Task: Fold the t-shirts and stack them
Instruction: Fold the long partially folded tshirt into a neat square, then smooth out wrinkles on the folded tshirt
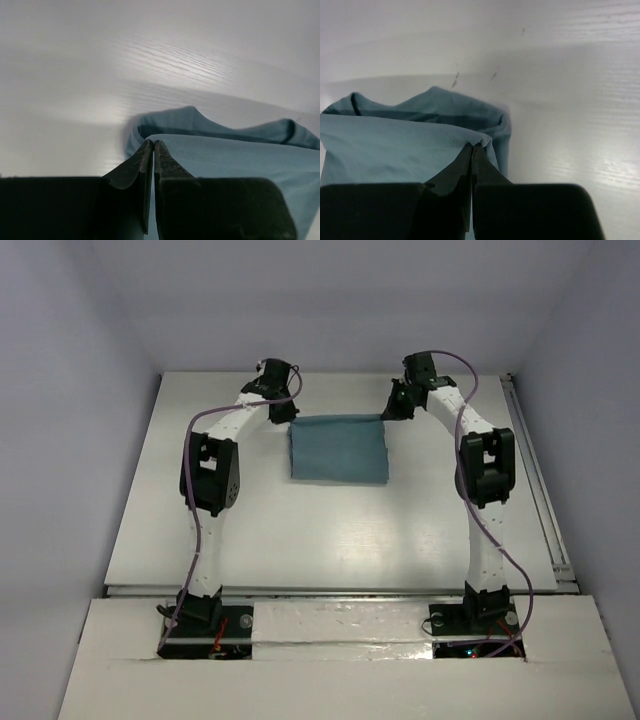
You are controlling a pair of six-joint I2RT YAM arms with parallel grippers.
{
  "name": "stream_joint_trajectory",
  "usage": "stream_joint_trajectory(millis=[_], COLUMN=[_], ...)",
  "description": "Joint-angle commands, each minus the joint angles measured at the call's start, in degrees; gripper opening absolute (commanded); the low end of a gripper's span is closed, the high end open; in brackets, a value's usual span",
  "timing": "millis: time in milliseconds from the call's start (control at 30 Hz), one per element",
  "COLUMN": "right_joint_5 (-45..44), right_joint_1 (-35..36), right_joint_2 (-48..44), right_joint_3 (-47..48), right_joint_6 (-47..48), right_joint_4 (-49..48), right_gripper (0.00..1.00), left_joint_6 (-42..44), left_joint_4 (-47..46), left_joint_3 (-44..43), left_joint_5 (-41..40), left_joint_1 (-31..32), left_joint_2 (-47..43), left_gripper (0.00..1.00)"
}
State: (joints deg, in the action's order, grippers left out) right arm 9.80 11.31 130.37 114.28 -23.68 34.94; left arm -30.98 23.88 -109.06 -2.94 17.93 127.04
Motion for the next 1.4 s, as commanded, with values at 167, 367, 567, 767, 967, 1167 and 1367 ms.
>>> stream_joint_trajectory(millis=[167,367,567,767,967,1167,1367], right_joint_5=[-1.4,1.7,10.6,22.4,20.2,16.6,15.4], right_joint_1=[-1.1,-1.1,-0.1,1.0,1.0,-0.1,-0.1], right_joint_2=[4.5,0.7,-16.8,-19.4,-17.8,-17.6,-20.0], right_joint_3=[9.5,11.1,-13.3,-35.2,-40.8,-47.7,-45.2], right_joint_6=[0.5,-0.2,-9.2,-14.9,-13.2,-12.4,-9.6], right_joint_4=[1.1,2.0,-12.0,-26.9,-29.1,-30.1,-26.2], right_gripper=[0.0,0.61,0.11,0.0,0.0,0.0,0.0], left_joint_6=[1.7,3.4,-4.9,-15.5,-16.4,-15.4,-19.6], left_joint_4=[2.9,5.6,-10.2,-32.0,-40.1,-46.5,-54.2], left_joint_3=[-7.8,-14.2,7.9,31.7,45.8,63.1,69.6], left_joint_5=[-1.4,-3.8,10.3,22.5,21.8,19.6,27.6], left_joint_1=[-2.9,-3.5,3.3,7.6,5.5,-1.8,-2.5], left_joint_2=[5.0,-2.6,-18.3,-16.8,-19.5,-24.2,-31.7], left_gripper=[0.0,0.73,0.48,0.09,0.03,0.01,0.1])
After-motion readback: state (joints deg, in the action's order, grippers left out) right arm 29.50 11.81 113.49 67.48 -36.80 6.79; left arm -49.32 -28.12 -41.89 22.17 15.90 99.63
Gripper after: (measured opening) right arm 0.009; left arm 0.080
